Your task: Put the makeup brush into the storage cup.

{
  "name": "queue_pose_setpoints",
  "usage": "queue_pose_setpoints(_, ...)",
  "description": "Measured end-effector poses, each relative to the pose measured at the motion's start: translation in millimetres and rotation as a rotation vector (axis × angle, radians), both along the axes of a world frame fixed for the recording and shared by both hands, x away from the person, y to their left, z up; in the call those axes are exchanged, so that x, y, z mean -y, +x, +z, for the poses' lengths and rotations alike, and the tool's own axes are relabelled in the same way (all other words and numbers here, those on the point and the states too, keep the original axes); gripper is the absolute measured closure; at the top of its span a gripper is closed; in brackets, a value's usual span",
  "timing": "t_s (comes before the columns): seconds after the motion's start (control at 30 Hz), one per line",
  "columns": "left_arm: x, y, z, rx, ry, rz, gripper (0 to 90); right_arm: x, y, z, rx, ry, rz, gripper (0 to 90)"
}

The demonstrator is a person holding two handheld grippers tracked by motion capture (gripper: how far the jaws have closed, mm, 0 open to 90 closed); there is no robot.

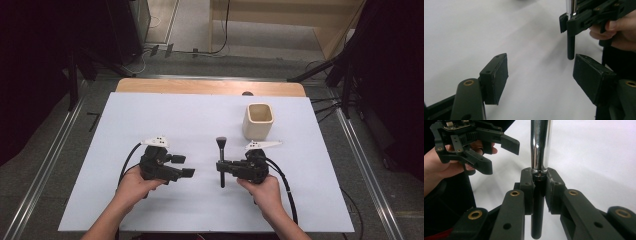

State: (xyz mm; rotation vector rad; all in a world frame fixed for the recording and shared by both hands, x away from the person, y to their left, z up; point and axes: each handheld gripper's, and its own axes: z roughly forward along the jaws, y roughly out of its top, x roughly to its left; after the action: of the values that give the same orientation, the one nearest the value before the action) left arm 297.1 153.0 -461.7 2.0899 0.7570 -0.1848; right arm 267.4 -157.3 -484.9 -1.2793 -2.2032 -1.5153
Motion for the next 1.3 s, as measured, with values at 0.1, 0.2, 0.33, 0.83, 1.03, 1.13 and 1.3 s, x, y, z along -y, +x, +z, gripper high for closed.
queue_pose_setpoints(0.1,-1.6,-1.5,-0.5,0.033,0.024,-0.006,28.2,0.9,0.3,0.7,0.002,-0.004,-0.004,79.6)
queue_pose_setpoints(0.2,-3.4,-2.2,-1.2,0.065,0.044,-0.005,26.6,2.0,0.5,1.2,0.006,-0.007,-0.006,79.6)
queue_pose_setpoints(0.33,-5.8,-2.9,-1.7,0.088,0.063,-0.003,25.8,3.5,1.6,1.3,0.008,-0.012,-0.009,79.6)
queue_pose_setpoints(0.83,-18.6,-5.0,-2.4,0.146,0.115,0.012,24.8,13.7,5.1,7.5,0.019,-0.021,-0.037,79.6)
queue_pose_setpoints(1.03,-20.2,-5.2,-2.8,0.141,0.12,0.022,24.5,18.0,7.3,9.9,0.025,-0.02,-0.048,79.6)
queue_pose_setpoints(1.13,-21.1,-5.6,-3.0,0.141,0.119,0.024,24.5,19.9,8.3,11.3,0.025,-0.02,-0.052,79.6)
queue_pose_setpoints(1.3,-22.8,-6.1,-2.8,0.141,0.12,0.026,24.5,23.2,10.4,13.6,0.032,-0.019,-0.06,79.7)
